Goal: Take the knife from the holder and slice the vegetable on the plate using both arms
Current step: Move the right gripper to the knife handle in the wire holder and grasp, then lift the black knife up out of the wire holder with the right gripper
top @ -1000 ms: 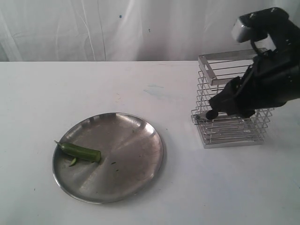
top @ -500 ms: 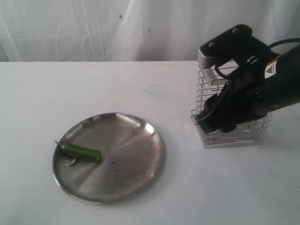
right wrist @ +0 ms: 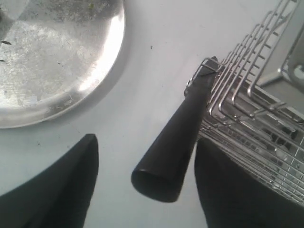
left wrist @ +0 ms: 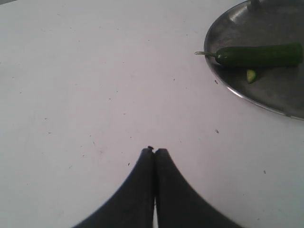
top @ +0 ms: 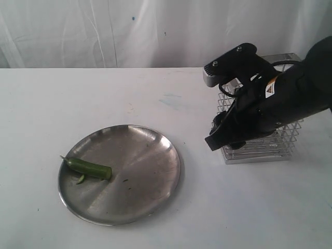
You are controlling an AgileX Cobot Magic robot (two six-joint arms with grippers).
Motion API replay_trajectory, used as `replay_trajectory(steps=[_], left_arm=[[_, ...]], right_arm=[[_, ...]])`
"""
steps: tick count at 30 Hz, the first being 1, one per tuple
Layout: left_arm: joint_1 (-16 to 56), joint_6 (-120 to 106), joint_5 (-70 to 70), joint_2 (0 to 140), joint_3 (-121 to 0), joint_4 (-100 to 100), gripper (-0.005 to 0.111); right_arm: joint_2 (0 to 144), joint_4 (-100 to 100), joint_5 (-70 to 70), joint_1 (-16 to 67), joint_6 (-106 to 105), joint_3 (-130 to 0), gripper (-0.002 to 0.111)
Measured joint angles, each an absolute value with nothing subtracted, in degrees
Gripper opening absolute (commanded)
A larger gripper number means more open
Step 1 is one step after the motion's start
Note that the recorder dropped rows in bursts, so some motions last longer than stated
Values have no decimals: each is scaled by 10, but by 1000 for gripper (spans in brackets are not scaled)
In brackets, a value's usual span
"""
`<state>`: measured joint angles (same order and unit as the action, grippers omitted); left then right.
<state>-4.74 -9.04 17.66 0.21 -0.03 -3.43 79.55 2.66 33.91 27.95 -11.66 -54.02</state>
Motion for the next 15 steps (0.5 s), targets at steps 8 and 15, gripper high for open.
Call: replay_trajectory(steps=[8, 15], left_arm=[[-47, -90, 177, 2, 0, -34, 0], [-47, -90, 177, 2, 0, -34, 0]], right_arm=[[795, -4, 341, 279, -56, -540, 24], [794, -53, 350, 280, -19, -542, 14]])
